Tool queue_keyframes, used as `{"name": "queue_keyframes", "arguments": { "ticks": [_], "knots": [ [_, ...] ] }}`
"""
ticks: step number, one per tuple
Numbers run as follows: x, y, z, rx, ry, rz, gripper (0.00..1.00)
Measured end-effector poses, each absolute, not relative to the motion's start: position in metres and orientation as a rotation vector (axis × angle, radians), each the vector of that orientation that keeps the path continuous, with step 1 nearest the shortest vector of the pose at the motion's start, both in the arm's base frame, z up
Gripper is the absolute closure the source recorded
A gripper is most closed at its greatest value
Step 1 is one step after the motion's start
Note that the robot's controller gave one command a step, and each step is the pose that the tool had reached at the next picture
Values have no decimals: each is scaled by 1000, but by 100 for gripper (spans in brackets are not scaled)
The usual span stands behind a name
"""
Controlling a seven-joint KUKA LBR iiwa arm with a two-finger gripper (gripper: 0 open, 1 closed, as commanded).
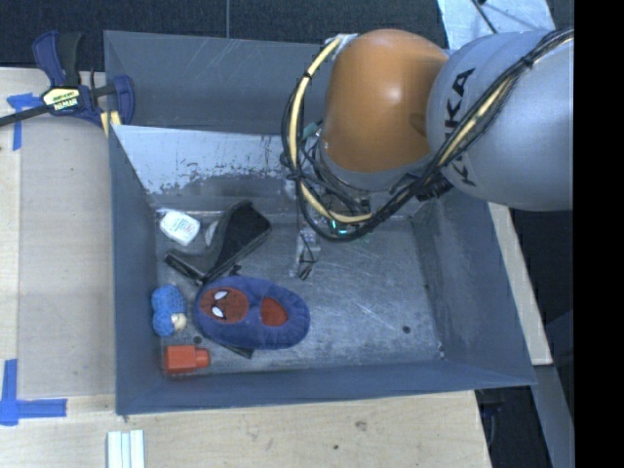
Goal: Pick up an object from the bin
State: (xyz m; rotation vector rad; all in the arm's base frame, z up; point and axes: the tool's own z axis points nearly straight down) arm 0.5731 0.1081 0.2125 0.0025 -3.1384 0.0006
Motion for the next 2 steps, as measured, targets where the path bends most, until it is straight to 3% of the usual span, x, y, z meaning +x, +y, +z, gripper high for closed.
{"name": "queue_keyframes", "arguments": {
  "ticks": [1,2],
  "knots": [
    [530,128,69,586,-3085,2,0],
    [535,131,75,583,-3107,-5,100]
  ]
}}
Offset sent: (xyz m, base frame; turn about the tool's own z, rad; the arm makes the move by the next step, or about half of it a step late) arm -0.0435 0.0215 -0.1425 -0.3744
